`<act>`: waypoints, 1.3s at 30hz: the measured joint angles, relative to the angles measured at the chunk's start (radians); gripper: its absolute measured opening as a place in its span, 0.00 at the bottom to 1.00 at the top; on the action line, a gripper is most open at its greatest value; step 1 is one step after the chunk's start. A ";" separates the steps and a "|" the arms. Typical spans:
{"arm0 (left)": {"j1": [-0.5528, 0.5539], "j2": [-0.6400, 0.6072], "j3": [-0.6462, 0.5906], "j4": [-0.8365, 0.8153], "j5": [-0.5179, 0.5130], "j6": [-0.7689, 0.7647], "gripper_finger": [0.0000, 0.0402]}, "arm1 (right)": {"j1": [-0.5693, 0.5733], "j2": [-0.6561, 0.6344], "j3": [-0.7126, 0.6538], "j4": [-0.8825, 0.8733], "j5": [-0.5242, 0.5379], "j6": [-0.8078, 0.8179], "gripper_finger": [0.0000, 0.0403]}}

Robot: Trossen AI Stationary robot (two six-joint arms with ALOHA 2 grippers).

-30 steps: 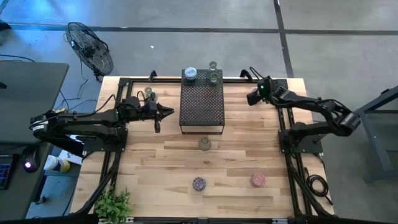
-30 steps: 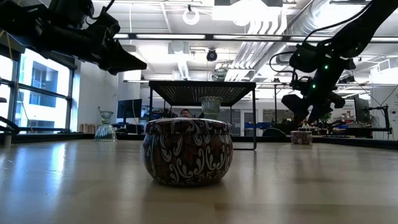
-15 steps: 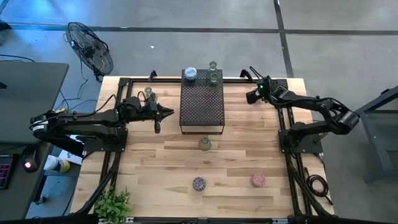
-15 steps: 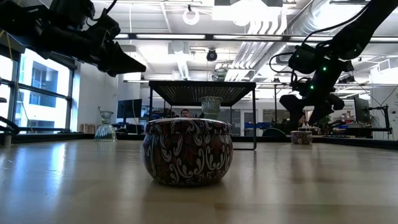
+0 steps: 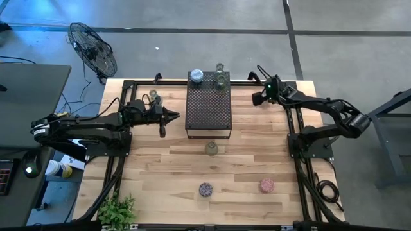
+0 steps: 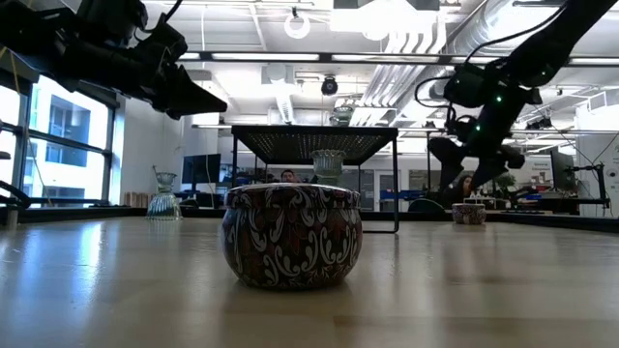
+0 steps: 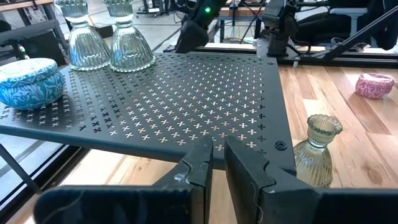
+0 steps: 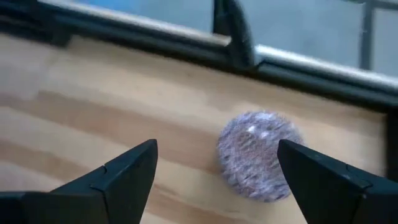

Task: Pick & Place candle stick holders
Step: Put the red scented candle on the shelf aligned with the other blue scented candle

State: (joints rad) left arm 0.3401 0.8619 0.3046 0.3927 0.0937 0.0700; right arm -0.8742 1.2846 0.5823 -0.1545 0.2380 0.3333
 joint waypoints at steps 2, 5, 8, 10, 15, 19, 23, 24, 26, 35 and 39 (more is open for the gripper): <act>0.000 0.000 0.000 0.000 0.000 0.000 0.09 | 0.007 0.001 0.035 -0.069 0.032 -0.021 0.80; 0.000 0.000 0.000 0.001 0.000 0.000 0.09 | 0.014 0.030 0.128 -0.211 0.097 -0.041 0.80; 0.000 0.000 0.000 0.000 0.000 0.000 0.09 | -0.002 0.090 0.224 -0.326 0.118 -0.070 0.80; 0.000 0.000 0.000 0.000 0.001 0.000 0.09 | -0.023 0.141 0.284 -0.382 0.071 -0.083 0.80; 0.000 0.000 0.000 -0.014 0.005 0.000 0.09 | -0.073 0.243 0.387 -0.458 -0.005 -0.106 0.80; 0.000 0.000 0.000 -0.032 0.005 0.000 0.09 | -0.105 0.292 0.420 -0.510 -0.020 -0.114 0.80; 0.000 0.000 0.000 -0.030 0.005 0.003 0.09 | -0.131 0.332 0.417 -0.521 -0.056 -0.129 0.80; 0.000 0.000 0.000 -0.030 0.005 0.003 0.09 | -0.135 0.341 0.417 -0.521 -0.057 -0.136 0.80; 0.000 0.000 0.000 -0.030 0.006 0.003 0.09 | -0.136 0.351 0.419 -0.511 -0.066 -0.140 0.80; 0.000 0.000 0.000 -0.029 0.006 0.003 0.09 | -0.135 0.355 0.418 -0.491 -0.089 -0.143 0.80; 0.000 0.000 0.000 -0.029 0.006 0.003 0.09 | -0.136 0.355 0.418 -0.489 -0.089 -0.136 0.80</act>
State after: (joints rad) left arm 0.3397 0.8619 0.3046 0.3637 0.1001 0.0734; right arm -1.0099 1.6398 1.0004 -0.6437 0.1490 0.1975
